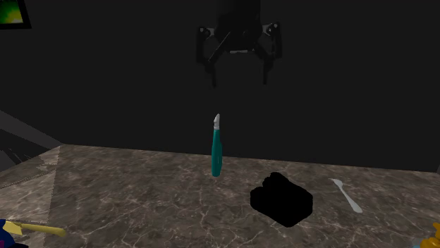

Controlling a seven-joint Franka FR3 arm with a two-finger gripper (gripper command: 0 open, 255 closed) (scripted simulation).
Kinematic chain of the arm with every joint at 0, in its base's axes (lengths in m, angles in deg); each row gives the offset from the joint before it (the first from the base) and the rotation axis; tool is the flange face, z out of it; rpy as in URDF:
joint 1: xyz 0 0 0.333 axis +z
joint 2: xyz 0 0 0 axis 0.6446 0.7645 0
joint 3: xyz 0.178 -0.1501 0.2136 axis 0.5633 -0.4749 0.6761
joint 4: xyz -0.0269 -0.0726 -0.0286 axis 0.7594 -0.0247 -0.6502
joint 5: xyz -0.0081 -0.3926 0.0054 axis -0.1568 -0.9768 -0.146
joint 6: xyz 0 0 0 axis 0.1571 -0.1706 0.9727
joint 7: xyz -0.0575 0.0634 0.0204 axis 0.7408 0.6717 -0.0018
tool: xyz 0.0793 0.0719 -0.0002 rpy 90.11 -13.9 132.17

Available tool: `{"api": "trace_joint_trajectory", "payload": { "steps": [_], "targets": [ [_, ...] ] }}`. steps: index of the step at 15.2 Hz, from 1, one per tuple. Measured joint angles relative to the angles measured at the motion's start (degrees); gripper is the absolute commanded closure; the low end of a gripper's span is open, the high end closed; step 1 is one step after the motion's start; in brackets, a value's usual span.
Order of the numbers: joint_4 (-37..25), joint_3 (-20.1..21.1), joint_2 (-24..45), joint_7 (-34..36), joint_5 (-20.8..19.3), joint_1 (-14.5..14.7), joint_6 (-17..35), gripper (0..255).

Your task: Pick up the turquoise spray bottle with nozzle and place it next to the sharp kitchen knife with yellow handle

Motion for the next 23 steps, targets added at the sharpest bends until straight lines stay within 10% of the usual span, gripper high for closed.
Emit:
{"api": "trace_joint_trajectory", "payload": {
  "steps": [23],
  "targets": [
    [-18.8,3.1,42.1,1.1,-3.7,0.8,24.8,0]
  ]
}}
